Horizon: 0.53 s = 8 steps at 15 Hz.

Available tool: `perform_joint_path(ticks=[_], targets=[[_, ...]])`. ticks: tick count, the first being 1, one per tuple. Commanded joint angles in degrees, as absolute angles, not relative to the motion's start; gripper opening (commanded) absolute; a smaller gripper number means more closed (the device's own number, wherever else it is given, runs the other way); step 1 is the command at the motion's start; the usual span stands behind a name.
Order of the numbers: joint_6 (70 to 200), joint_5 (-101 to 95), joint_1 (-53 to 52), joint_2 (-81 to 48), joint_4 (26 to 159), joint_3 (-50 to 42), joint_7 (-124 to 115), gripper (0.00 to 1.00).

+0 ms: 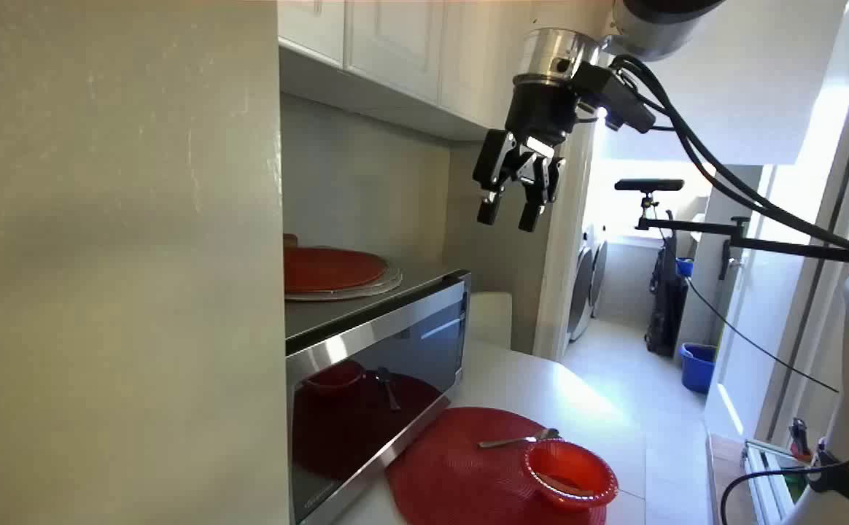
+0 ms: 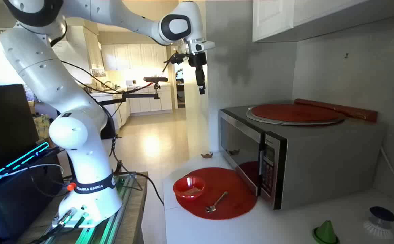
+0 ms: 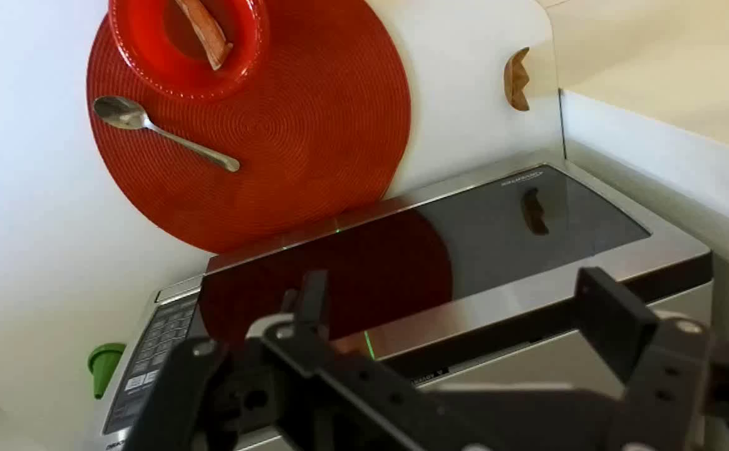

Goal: Open the microwave oven the place the red bowl inside the oven.

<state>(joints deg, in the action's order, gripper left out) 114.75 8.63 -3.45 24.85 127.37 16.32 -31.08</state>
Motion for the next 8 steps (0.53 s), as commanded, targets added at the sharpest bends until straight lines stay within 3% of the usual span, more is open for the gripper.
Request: perform_joint_path(ticks=[1,8], targets=[[114.68,8.29,-4.15,24.73,127.28,15.73,-31.34,1.0],[116.67,6.01,-3.17,22.68,127.36,16.38,-32.35,1.0]])
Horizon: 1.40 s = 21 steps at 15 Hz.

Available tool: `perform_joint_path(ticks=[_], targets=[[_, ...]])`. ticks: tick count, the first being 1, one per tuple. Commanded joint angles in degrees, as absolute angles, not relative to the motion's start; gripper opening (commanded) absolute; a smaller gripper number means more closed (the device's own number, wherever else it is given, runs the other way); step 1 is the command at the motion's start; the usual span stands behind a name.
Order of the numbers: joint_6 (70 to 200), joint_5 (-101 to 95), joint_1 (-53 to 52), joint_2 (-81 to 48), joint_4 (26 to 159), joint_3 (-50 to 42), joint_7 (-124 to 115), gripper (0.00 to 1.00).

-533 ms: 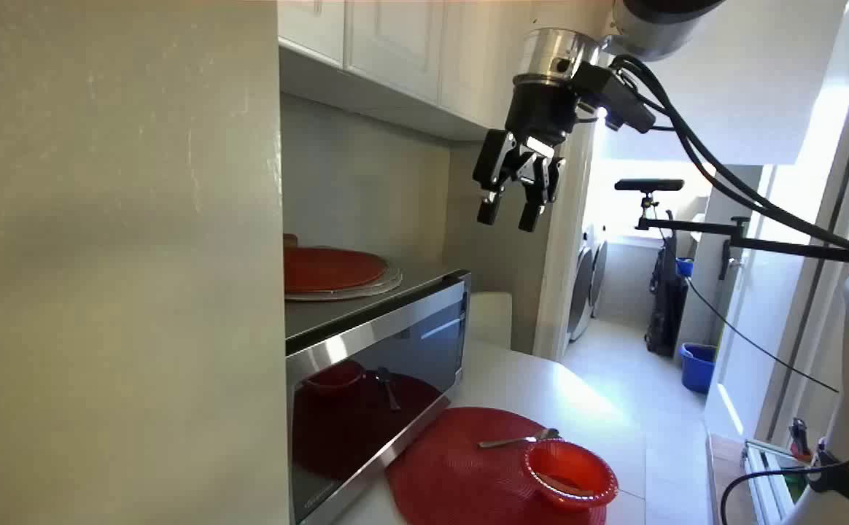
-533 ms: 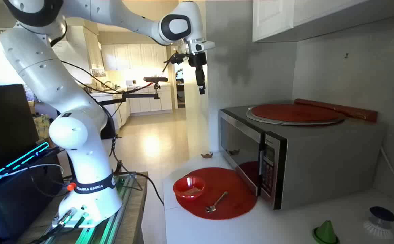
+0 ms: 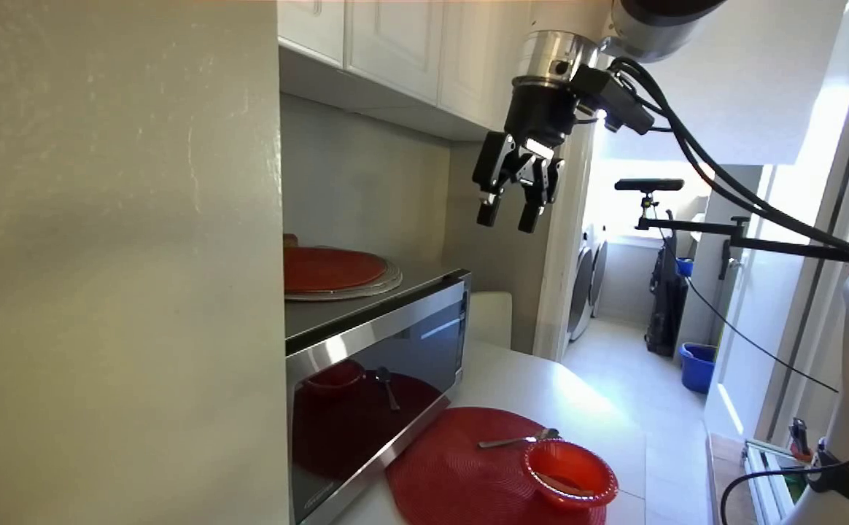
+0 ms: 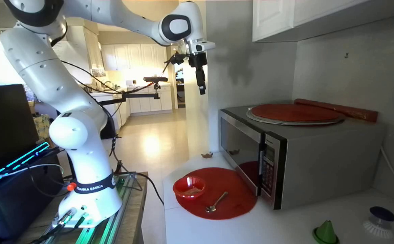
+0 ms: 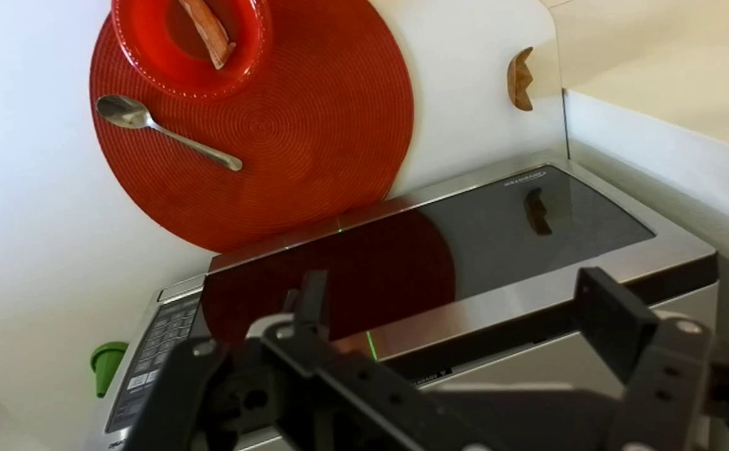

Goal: Open the microwave oven the place the red bowl inside the oven.

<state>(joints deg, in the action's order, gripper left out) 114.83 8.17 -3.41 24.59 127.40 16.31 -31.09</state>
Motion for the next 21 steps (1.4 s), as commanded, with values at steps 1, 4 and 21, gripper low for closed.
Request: perform_joint_path(ticks=[1,4,21], targets=[[117.75,5.04,-2.7,21.65,127.25,16.52,-32.95,1.0],[121.24,2.3,-2.01,18.82,126.92,16.22,-33.93,1.0],[130.72,-6.22,-1.95,10.39,126.73,10.64,-30.58,1.0]])
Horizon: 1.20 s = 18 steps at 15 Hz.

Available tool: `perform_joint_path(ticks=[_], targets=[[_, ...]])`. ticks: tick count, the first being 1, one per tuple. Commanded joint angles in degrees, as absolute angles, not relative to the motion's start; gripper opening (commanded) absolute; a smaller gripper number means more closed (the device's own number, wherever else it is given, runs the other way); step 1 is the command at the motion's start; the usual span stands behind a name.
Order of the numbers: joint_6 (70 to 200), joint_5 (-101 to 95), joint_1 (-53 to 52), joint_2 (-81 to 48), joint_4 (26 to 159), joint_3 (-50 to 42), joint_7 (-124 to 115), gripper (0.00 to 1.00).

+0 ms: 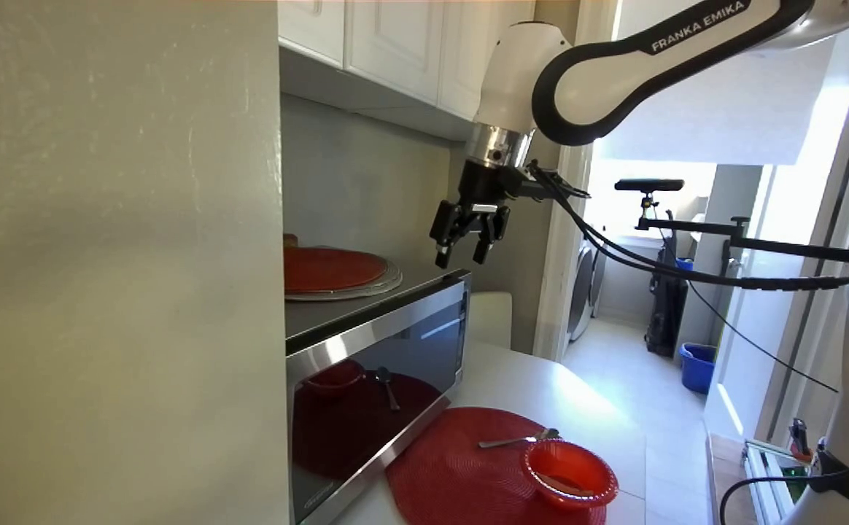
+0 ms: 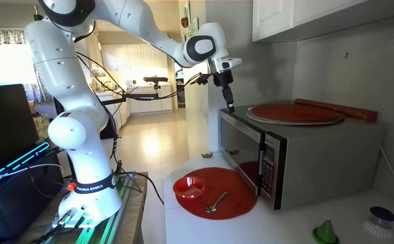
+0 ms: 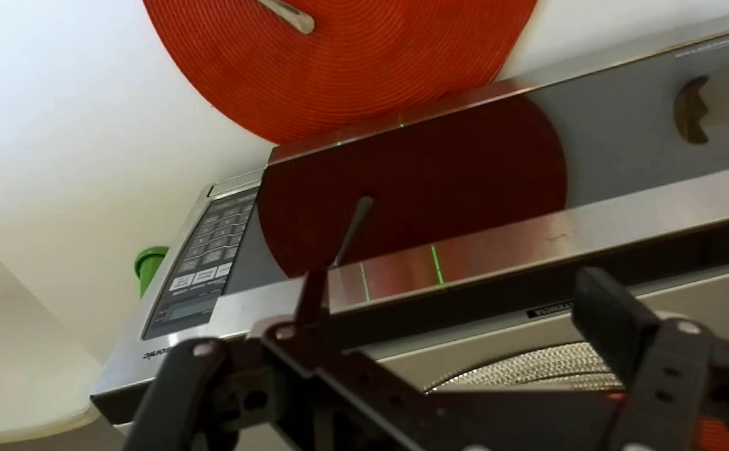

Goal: Open the microwave oven the place the red bowl inside the oven.

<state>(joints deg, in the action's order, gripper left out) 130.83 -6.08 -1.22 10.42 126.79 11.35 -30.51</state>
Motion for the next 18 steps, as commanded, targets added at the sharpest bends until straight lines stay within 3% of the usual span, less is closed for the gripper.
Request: perform_joint_path(ticks=[1,3,4,5,7,16,18], targets=[[131.1,-6.58,-1.88,10.06,126.52,10.54,-30.13,1.0],[131.56,-7.83,-1.39,9.08,125.31,10.23,-29.89,1.0],[131.81,-9.03,-1.17,8.97,125.13,10.23,-30.13,0.95],[132.43,-10.58,-1.07,8.94,125.03,10.18,-29.55,0.72],[133.26,-13.07,-1.08,8.64,125.04,9.9,-28.36,0.67],[136.74,-18.0,-1.39,7.67,125.6,9.13,-24.76,0.02],[138.15,-18.69,-1.13,6.87,125.37,8.91,-24.58,0.0]])
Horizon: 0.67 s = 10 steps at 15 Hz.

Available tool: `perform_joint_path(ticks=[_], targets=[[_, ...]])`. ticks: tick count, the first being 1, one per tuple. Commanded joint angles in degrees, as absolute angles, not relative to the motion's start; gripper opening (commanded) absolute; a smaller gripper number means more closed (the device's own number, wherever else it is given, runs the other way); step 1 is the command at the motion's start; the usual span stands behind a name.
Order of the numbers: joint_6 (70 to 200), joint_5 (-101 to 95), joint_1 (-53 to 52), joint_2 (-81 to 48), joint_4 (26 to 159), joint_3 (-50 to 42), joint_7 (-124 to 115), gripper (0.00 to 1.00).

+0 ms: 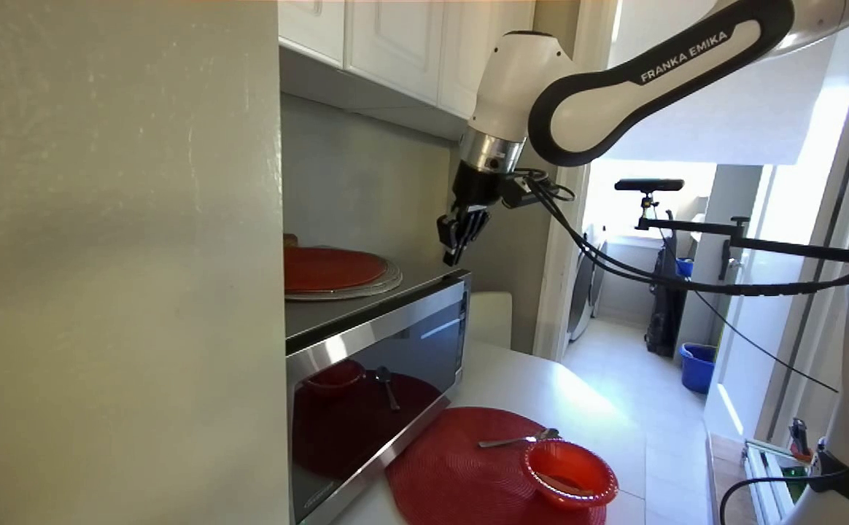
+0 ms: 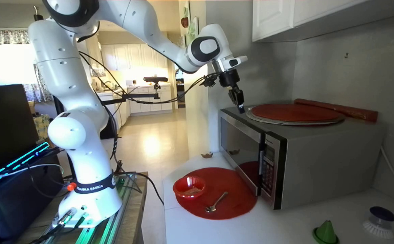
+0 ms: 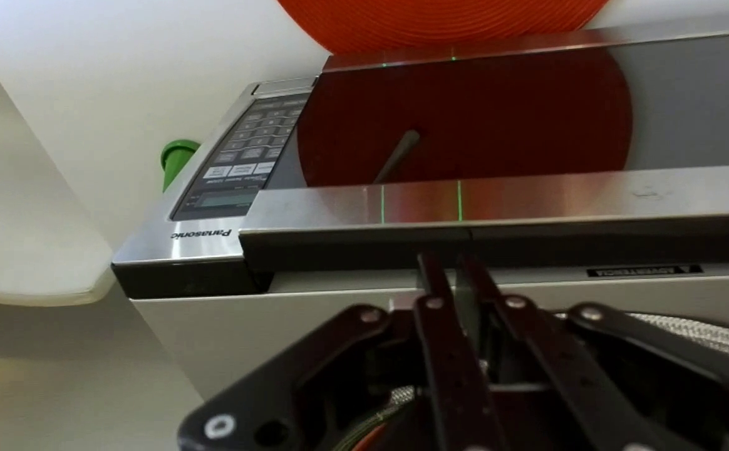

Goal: Open the microwave oven the place the red bowl inside the oven.

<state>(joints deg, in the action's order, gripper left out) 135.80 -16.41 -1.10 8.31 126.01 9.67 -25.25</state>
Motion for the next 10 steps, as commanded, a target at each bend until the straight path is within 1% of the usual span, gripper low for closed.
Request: perform_joint_path(ticks=[1,4,5,10], targets=[[138.83,-18.91,-1.02,6.38,125.18,8.69,-24.51,0.0],[141.18,-23.59,-0.28,4.79,124.5,8.26,-27.71,0.0],[139.59,-20.31,-1.22,6.47,125.7,7.98,-25.5,0.01],[140.72,-21.62,-0.99,5.48,125.5,7.55,-25.85,0.01]])
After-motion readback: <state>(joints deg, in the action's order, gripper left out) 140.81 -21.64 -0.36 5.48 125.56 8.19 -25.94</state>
